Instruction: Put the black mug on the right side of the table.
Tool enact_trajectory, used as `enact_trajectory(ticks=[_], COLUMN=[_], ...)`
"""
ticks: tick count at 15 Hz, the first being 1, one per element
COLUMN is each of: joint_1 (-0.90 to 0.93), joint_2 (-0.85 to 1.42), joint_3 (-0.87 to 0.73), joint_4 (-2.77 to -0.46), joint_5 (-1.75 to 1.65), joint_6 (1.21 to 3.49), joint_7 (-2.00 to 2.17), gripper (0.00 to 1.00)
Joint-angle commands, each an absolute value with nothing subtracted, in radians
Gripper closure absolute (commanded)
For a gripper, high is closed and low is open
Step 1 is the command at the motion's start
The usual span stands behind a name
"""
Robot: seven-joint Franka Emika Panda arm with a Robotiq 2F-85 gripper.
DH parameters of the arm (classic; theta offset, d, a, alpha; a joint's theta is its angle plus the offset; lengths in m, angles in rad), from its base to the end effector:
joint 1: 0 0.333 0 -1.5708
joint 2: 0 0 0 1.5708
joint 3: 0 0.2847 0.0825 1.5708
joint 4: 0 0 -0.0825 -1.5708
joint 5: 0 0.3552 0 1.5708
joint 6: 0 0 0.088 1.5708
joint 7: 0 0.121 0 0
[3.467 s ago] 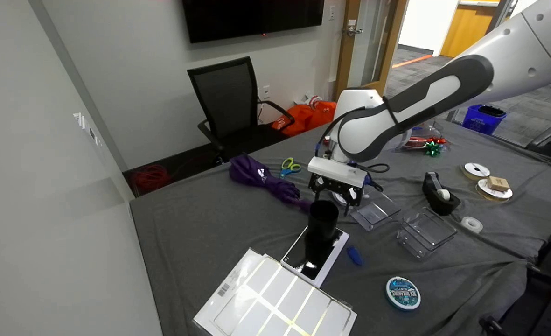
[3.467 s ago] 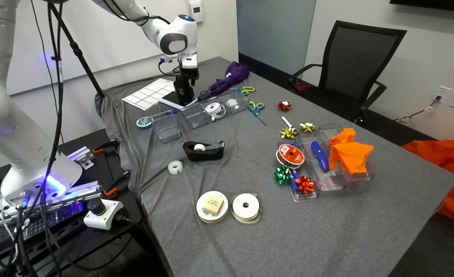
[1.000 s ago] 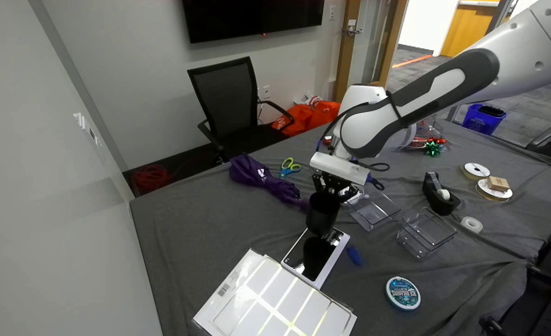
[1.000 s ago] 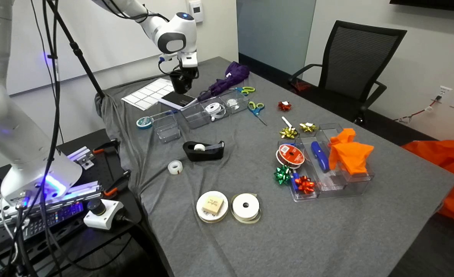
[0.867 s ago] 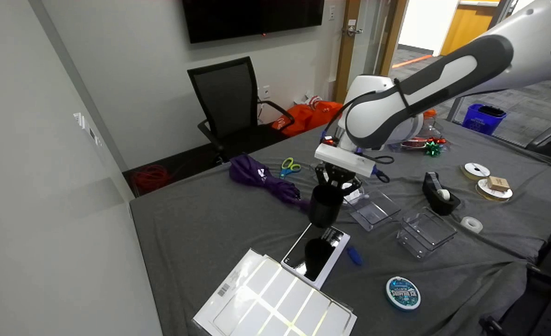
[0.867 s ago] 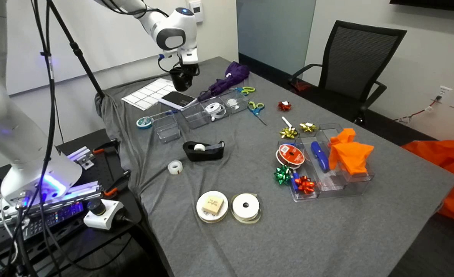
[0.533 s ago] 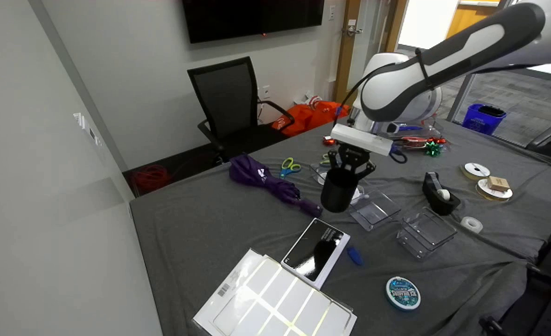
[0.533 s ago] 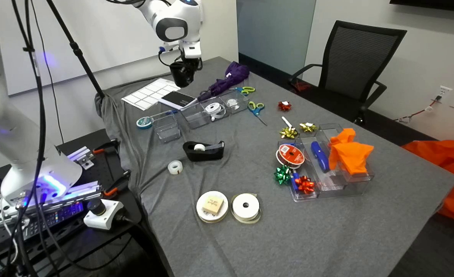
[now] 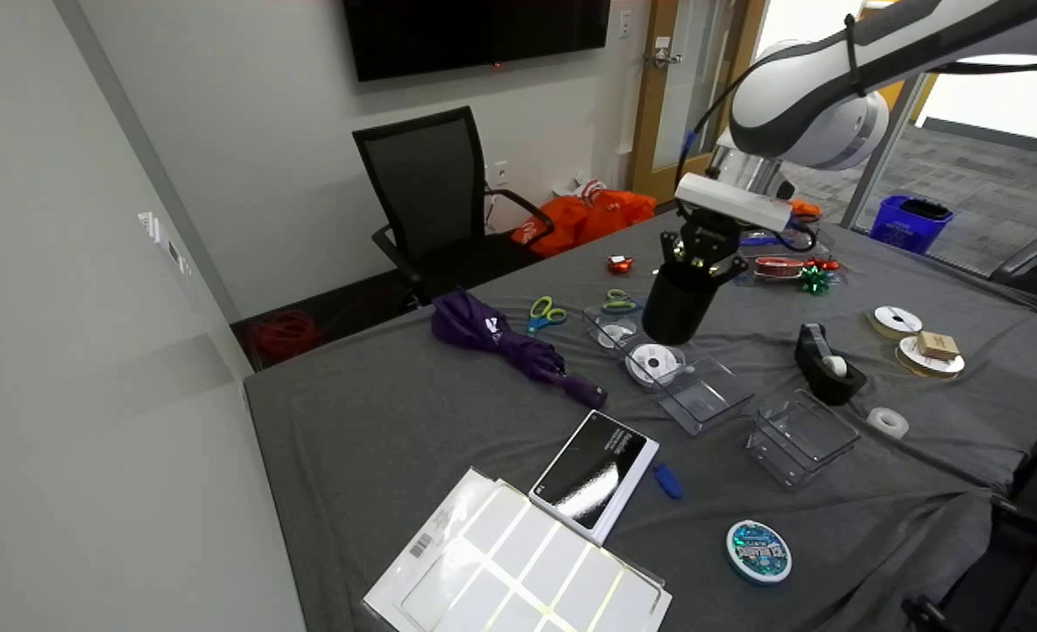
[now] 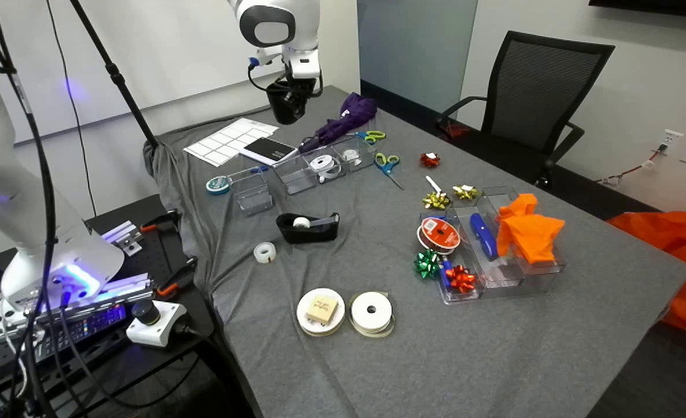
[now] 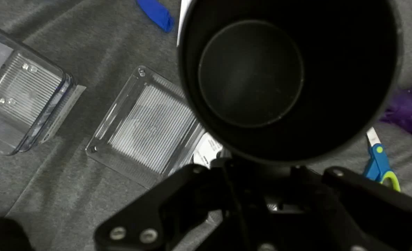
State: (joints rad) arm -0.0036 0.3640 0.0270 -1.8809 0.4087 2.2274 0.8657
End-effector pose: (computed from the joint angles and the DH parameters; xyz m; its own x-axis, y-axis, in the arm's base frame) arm 0.5950 0.0300 0.2928 0.4571 -0.8437 -0.2814 -0.8892 -0.4278 -0.1620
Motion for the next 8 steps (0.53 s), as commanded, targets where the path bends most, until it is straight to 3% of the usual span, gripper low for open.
enact_trajectory(ticks=[1,4,5,8], joint_1=[-0.038,-0.022,-0.025,-0.020], joint_2=[0.333,0.357,0.358,0.366], joint_3=[0.009,-0.010,-0.015,-0.016], joint_4=[-1.876,-1.874,-1.873,-1.873], joint_5=[0.459,0.438,0.438,0.437], joint_6=[2.183,2.216,2.215,2.217], joint_7=[0.796,0.815,0.811,0.812], gripper=[0.95,0.95,0.82,0.82])
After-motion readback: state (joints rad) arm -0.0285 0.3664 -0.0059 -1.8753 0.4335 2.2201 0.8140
